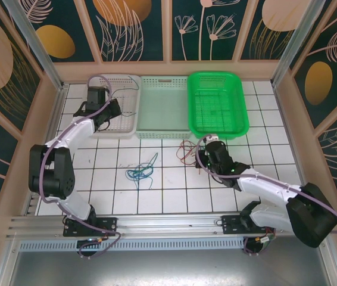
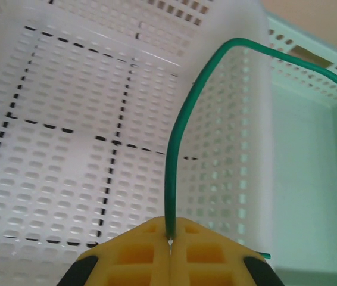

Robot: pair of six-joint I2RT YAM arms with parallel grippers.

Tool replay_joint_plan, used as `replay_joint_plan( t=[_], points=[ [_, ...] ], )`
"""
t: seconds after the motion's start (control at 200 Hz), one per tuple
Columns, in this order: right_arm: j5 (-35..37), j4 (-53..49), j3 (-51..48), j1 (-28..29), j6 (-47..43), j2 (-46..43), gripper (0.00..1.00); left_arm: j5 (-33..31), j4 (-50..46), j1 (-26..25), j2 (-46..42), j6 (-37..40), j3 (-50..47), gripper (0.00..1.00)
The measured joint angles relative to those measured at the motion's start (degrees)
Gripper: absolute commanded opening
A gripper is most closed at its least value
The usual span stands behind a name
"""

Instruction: Untangle the cables

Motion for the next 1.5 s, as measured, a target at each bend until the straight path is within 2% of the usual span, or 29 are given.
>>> replay_joint_plan(
  t=[0.25, 0.31, 0.38, 0.41, 0.47, 0.581, 0.651, 0.711, 0.741, 0.751, 0.956, 1.081, 1.291, 1.501],
  points=[
    [-1.46, 0.0, 0.61, 0.0, -0.17, 2.34, 0.0, 1.79, -1.18, 2.19, 2.93, 0.0, 0.22, 0.0],
    [-1.46, 0.0, 0.81, 0.0, -0.17, 2.34, 0.0, 2.51, -1.44, 2.29, 4.31, 0.02, 0.46, 0.09],
    [-1.46, -0.02, 1.05, 0.0, -0.17, 2.34, 0.02, 2.99, -1.97, 2.32, 5.9, 0.26, 0.66, 0.14],
    [-1.46, 0.0, 1.11, 0.0, -0.2, 2.34, 0.02, 2.97, -2.34, 2.34, 6.47, 0.39, 0.68, 0.22],
    [-1.44, 0.0, 1.2, 0.0, -0.52, 2.23, 0.03, 2.95, -3.19, 2.36, 7.04, 0.94, 0.68, 0.46],
    [-1.46, -0.07, 1.2, -0.22, -0.98, 1.33, 0.04, 2.49, -3.58, 2.38, 6.93, 1.09, 0.68, 0.7],
    [-1.64, -0.55, 1.51, -0.7, -1.07, 0.15, 0.04, 1.79, -3.63, 2.38, 6.47, 1.97, 0.44, 0.74],
    [-2.38, -1.09, 2.03, -1.29, -1.42, -0.92, 0.03, 1.03, -3.58, 2.38, 5.31, 2.75, -0.22, 0.84],
    [-2.93, -1.31, 2.34, -1.66, -1.66, -1.51, 0.03, 0.79, -3.52, 2.38, 4.35, 3.28, -0.76, 0.97],
    [-3.15, -1.36, 2.43, -1.77, -1.73, -1.68, 0.03, 0.48, -3.52, 2.38, 3.93, 3.28, -0.98, 0.98],
    [-10.16, -2.19, 3.02, -4.52, -3.48, -4.79, 0.03, -0.26, 0.04, 1.18, -7.06, 5.75, -6.34, 0.99],
    [-13.84, -2.56, 3.02, -5.6, -3.58, -6.19, 0.02, 0.79, 4.28, -4.0, -11.3, 7.78, -8.41, 0.98],
    [-19.76, 0.26, 3.04, -7.52, -1.07, -7.58, 0.02, 10.6, 13.6, -13.7, -12.22, 10.47, -14.01, 0.98],
    [-27.39, 2.51, 4.92, -9.66, 2.16, -7.52, 0.02, 19.21, 21.16, -15.02, -16.74, 12.17, -22.21, 0.96]
  ],
)
